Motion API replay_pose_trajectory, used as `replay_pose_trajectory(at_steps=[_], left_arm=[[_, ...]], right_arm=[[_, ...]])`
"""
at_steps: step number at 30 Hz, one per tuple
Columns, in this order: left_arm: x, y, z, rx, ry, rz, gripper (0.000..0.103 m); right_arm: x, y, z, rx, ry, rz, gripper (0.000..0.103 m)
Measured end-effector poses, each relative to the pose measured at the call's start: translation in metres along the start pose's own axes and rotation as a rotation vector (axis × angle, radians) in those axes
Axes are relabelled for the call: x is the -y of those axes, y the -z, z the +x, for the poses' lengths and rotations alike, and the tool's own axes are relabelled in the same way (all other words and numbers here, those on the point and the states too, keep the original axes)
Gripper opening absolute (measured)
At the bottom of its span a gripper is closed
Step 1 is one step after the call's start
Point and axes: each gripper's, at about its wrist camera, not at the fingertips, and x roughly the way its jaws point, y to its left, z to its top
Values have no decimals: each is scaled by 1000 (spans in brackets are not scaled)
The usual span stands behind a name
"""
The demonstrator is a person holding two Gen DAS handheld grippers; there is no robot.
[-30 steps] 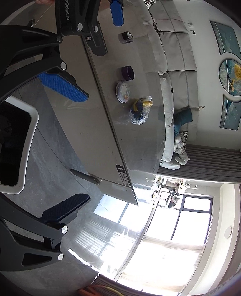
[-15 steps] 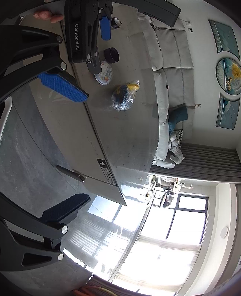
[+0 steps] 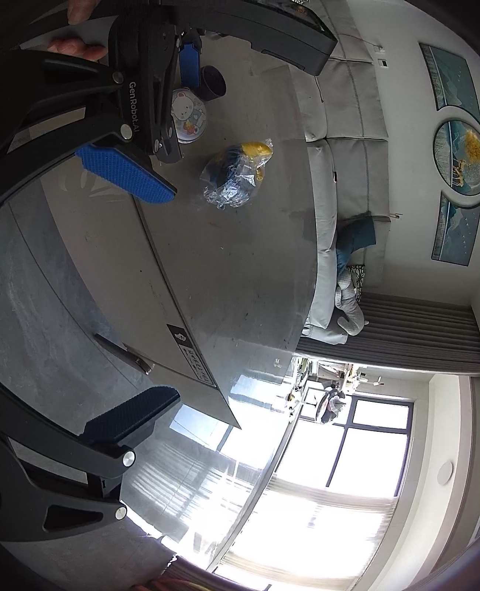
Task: Collect trash
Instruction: 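Move both grippers back to the table toward the plate and wrapped toy, then grasp the cartoon plate with the left gripper while the right grasps the wrapped toy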
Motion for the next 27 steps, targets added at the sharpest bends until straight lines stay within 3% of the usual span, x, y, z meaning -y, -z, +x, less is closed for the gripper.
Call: replay_pose_trajectory(at_steps=[9,12,16,27], left_arm=[[0,0,10,22,-60,42,97],[-3,2,6,45,-60,44,85],[-6,-2,4,58,-48,55,60],[-13,-1,-4,80,-41,73,53]], right_arm=[[-9,-5,4,20,-16,-13,98],[-11,-7,6,14,-26,-3,99],[-14,-9,5,21,-32,-2,99],[-17,-10,5,23,-37,-3,99]])
